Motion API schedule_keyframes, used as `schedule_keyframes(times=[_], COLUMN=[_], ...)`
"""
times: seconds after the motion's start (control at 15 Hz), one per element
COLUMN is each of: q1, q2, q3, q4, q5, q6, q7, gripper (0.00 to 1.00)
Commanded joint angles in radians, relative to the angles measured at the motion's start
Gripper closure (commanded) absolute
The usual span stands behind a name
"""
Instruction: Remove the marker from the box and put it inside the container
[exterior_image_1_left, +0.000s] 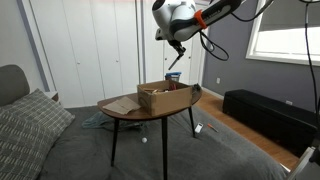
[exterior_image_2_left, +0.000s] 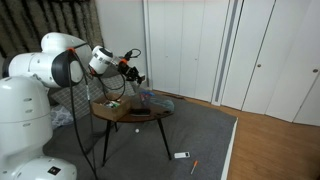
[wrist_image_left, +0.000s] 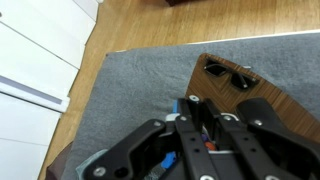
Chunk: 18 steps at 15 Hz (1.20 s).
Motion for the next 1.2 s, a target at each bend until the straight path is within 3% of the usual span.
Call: schedule_keyframes(times=[0.0,0.33,1.13], q1=[0.028,0.037,0.033], q2=[0.049,0.073,0.087], q3=[0.003,0.006,0.011], q4=[0.04,0.023,-0.031], q5=[-0.16,-0.31,-0.383], q6=[-0.046,-0.049,-0.052], q7=[-0.027,-0.036,-0.174], gripper=[0.95,0.95,0.95])
